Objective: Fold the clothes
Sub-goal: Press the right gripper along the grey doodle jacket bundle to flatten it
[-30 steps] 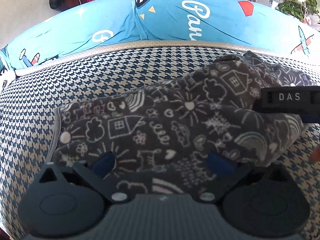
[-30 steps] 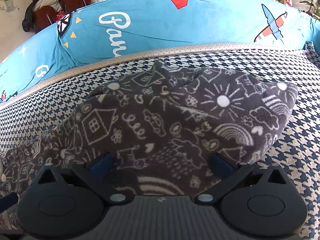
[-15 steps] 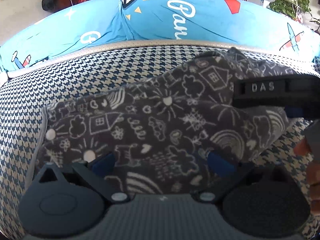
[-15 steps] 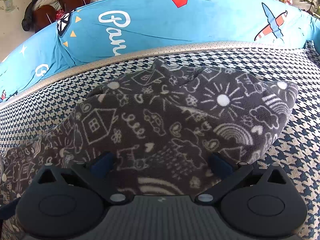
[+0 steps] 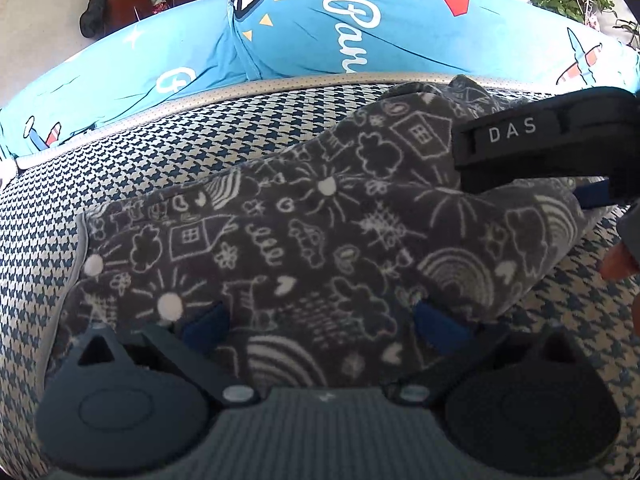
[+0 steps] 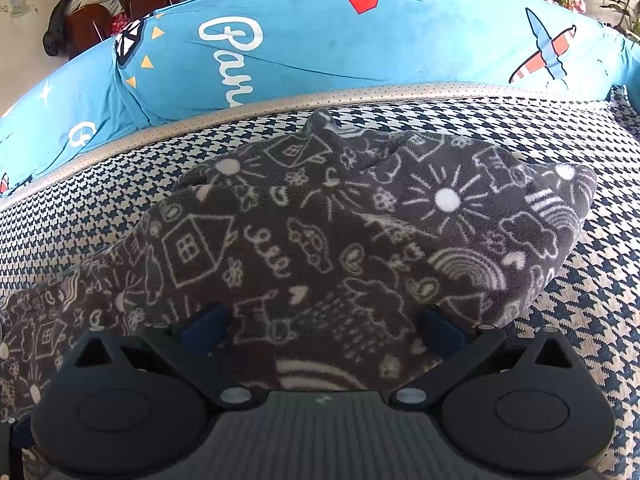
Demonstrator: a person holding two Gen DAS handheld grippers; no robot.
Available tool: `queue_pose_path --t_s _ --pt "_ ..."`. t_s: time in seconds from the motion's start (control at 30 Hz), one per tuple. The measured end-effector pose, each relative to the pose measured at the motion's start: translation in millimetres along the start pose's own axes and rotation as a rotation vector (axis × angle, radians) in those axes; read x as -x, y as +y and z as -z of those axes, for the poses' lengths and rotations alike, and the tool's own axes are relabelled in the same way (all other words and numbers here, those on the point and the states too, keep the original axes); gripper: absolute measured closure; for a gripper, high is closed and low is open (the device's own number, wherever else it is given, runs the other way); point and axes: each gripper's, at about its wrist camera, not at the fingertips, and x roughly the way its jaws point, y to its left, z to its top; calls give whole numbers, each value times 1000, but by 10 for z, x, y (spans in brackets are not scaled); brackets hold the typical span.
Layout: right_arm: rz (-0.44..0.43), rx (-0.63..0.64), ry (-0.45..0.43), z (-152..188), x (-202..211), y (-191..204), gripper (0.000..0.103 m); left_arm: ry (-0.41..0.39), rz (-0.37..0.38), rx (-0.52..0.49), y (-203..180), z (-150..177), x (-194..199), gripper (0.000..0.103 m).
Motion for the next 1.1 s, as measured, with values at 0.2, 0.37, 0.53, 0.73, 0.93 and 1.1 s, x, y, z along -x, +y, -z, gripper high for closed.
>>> queue_pose_path --t_s 0.2,0.37,0.53,0.73,0.93,1.1 --pt "-3 -3 5 0 4 -14 0 -2 0 1 3 12 6 0" --pt "-6 -13 18 -15 1 -26 0 0 -3 1 -3 8 6 0" --pt "-8 -18 49 -60 -10 -42 0 4 -5 3 -7 -3 3 0" --pt "-28 -22 67 -74 -12 -87 0 23 -17 -3 -39 -23 15 0" --pt "-58 -30 47 -38 20 -132 0 49 -39 -28 -95 -30 26 0" --pt "-57 -43 17 4 47 -130 0 62 -43 -22 -112 -41 27 0"
